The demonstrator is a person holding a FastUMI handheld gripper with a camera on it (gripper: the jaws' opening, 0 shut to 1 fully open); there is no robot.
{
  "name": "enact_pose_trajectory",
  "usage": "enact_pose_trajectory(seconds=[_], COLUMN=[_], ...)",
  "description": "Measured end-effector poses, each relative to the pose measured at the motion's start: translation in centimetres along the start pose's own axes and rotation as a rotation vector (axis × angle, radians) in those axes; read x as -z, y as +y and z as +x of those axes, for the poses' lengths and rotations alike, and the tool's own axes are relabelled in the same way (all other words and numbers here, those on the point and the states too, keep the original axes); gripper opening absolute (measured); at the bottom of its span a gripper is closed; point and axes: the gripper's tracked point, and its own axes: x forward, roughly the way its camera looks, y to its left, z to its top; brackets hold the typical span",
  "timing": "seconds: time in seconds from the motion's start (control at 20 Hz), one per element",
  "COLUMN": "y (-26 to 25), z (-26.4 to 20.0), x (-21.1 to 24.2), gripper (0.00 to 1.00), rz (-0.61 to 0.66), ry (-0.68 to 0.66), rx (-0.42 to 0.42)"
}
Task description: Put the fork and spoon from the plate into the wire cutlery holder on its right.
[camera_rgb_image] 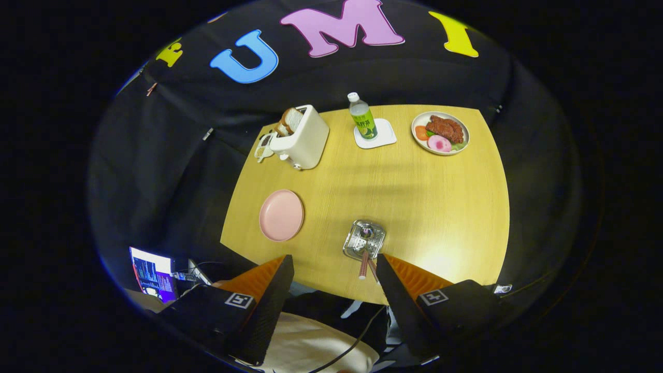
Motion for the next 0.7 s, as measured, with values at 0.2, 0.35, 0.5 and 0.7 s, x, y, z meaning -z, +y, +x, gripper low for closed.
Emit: enact_pose_trajectory(seconds=[0.2,0.35,0.5,0.7], y=[0.7,3.6,5.8,7.7], z=[-1.3,-2.3,-3.4,-7.8], x=[-1.7,-2.7,-4.3,-6.7], gripper=[0.99,0.99,0.99,0.99], rz=[-0.102,-0.164,-0.224,-0.286], ry=[-0.194,-0.340,-0.551,-0.851], rx=[0.049,0.017,0.022,0.072])
